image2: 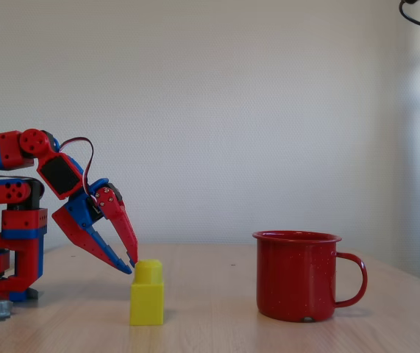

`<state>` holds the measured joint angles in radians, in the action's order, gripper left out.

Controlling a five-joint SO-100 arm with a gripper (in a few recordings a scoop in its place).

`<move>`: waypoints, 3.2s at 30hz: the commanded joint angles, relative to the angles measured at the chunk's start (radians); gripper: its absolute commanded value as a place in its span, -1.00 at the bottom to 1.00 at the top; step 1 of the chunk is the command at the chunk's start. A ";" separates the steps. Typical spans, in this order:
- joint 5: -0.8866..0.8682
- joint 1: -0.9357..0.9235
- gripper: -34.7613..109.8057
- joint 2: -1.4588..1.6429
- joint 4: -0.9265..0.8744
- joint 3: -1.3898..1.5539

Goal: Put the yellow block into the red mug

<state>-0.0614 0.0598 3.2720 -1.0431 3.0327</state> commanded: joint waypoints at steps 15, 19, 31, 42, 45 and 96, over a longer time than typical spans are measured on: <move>-0.012 0.023 -0.52 0.034 -0.020 -0.018; -0.002 0.023 -0.52 0.034 -0.020 -0.018; 0.017 0.003 -0.52 -0.054 -0.028 -0.098; 0.008 -0.020 -0.52 -0.407 -0.080 -0.437; 0.014 -0.043 -0.52 -0.508 -0.107 -0.535; 0.313 -0.408 0.12 -1.262 -0.393 -1.046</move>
<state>0.2316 -0.3405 1.9880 -1.4373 1.9911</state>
